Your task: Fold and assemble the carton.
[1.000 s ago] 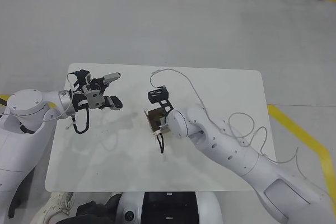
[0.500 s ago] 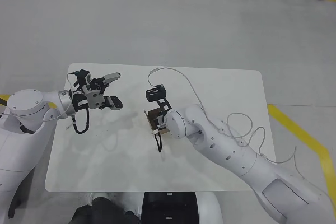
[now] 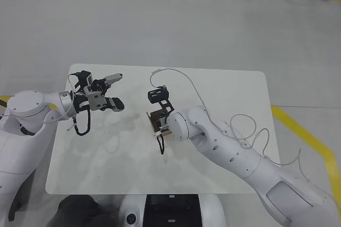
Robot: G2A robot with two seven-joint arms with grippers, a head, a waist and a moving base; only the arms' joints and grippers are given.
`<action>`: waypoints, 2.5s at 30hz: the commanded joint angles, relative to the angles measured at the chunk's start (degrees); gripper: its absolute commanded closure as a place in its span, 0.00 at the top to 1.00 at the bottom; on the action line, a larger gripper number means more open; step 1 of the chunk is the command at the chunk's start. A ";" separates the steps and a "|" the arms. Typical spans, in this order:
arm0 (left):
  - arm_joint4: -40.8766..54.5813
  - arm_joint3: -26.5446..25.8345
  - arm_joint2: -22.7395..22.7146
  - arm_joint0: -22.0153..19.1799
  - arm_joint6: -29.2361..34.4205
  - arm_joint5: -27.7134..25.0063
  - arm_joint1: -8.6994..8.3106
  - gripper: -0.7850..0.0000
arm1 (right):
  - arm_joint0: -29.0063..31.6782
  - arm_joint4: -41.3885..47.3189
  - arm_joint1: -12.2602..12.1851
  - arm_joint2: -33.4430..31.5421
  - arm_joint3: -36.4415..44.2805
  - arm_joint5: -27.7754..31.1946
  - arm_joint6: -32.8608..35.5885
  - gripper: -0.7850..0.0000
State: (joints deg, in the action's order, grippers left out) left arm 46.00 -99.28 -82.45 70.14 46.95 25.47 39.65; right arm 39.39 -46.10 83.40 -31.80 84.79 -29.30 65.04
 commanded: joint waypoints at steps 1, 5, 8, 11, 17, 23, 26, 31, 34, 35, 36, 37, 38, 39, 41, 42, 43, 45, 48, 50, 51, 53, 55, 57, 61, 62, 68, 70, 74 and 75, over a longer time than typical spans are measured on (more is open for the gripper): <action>0.00 0.00 0.00 0.00 0.00 0.00 0.00 1.00 | 0.00 0.00 0.00 0.00 0.00 0.00 0.00 0.00; 0.00 0.00 0.00 0.00 0.00 0.00 0.00 1.00 | 0.00 0.00 0.00 0.00 0.00 0.00 0.00 0.00; 0.00 0.00 0.00 0.00 0.00 0.00 0.00 1.00 | 0.00 0.00 0.00 0.00 0.00 0.00 0.00 0.00; 0.00 0.00 0.00 0.00 0.00 0.00 0.00 1.00 | 0.00 0.00 0.00 0.00 0.00 0.00 0.00 0.00; 0.00 0.00 0.00 0.00 0.00 0.00 0.00 1.00 | 0.00 0.00 0.00 0.00 0.00 0.00 0.00 0.00; 0.00 0.00 0.00 0.00 0.00 0.00 0.00 1.00 | 0.00 0.00 0.00 0.00 0.00 0.00 0.00 0.00; 0.00 0.00 0.00 0.00 0.00 0.00 0.00 1.00 | 0.00 0.00 0.00 0.00 0.00 0.00 0.00 0.00; 0.00 0.00 0.00 0.00 0.00 0.00 0.00 1.00 | 0.74 -0.21 -0.06 -0.21 -0.13 1.03 -0.98 0.00; 0.00 0.00 0.00 0.00 0.00 0.00 0.00 1.00 | 0.62 -0.43 -0.02 -0.70 0.85 1.55 0.83 0.00; 0.00 0.00 0.00 0.00 0.00 0.00 0.00 1.00 | 0.45 -1.03 0.03 -0.53 1.27 1.35 1.77 0.00; 0.00 0.00 0.00 0.00 0.00 0.00 0.00 1.00 | 0.36 -1.56 0.09 -0.51 1.47 0.87 2.40 0.00; 0.00 0.00 0.00 0.00 0.00 0.00 0.00 1.00 | 0.26 -2.27 0.15 -0.40 1.63 0.33 3.03 0.00; 0.00 0.00 0.00 0.00 0.00 0.00 0.00 1.00 | 0.22 -2.64 0.23 -0.37 1.94 -0.02 3.53 0.00; 0.00 0.00 0.00 0.00 0.00 0.00 0.00 1.00 | 0.20 -2.96 0.30 -0.44 2.12 -0.44 3.93 0.00; 0.00 0.00 0.00 0.00 0.00 0.00 0.00 1.00 | 0.18 -3.69 0.41 -0.64 2.35 -1.34 4.69 0.00; 0.00 0.00 0.00 0.00 0.00 0.00 0.00 1.00 | 0.15 -3.96 0.45 -0.80 2.31 -1.69 5.12 0.00; 0.00 0.00 0.00 0.00 0.00 0.00 0.00 1.00 | 0.06 -4.28 0.51 -0.90 2.09 -1.98 5.62 0.00; 0.00 0.00 0.00 0.00 0.00 0.00 0.00 1.00 | -0.05 -4.63 0.67 -0.98 1.48 -2.16 6.37 0.00; 0.00 0.00 0.00 0.00 0.00 0.00 0.00 1.00 | 0.27 -4.27 1.03 -1.11 0.22 -2.04 6.07 0.00; 0.00 0.00 0.00 0.00 0.00 0.00 0.00 1.00 | 0.59 -4.07 1.28 -1.07 -0.96 -1.71 5.39 0.00; 0.00 0.00 0.00 0.00 0.00 0.00 0.00 1.00 | 0.74 -3.88 1.43 -1.08 -1.72 -1.50 4.97 0.00; 0.00 0.00 0.00 0.00 0.00 0.00 0.00 1.00 | 0.82 -3.35 1.77 -1.02 -3.04 -0.84 4.26 0.00; 0.00 0.00 0.00 0.00 0.00 0.00 0.00 1.00 | 0.57 -2.95 2.18 -0.83 -4.09 -0.20 3.89 0.00; 0.00 0.00 0.00 0.00 0.00 0.00 0.00 1.00 | 0.01 -3.10 2.64 -0.39 -5.05 0.02 4.01 0.00; 0.00 0.00 0.00 0.00 0.00 0.00 0.00 1.00 | -1.13 -3.22 3.61 0.29 -7.46 0.17 4.07 0.00; 0.00 0.00 0.00 0.00 0.00 0.00 0.00 1.00 | -1.35 -3.08 3.86 0.41 -8.10 0.30 3.96 0.00; 0.00 0.00 0.00 0.00 0.00 0.00 0.00 1.00 | -2.71 -2.27 5.62 1.64 -12.64 1.01 3.31 0.00; 0.00 0.00 0.00 0.00 0.00 0.00 0.00 1.00 | -2.94 -1.80 6.18 1.92 -13.83 1.23 3.02 0.00; 0.00 0.00 0.00 0.00 0.00 0.00 0.00 1.00 | -3.16 -1.36 7.06 2.26 -16.29 1.83 2.36 0.00; 0.00 0.00 0.00 0.00 0.00 0.00 0.00 1.00 | -3.20 -1.35 7.25 2.30 -16.87 1.93 2.21 0.00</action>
State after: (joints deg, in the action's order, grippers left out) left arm 46.00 -99.28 -82.45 70.14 46.95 25.47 39.65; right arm 36.23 -47.46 90.49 -29.54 68.48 -27.48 67.38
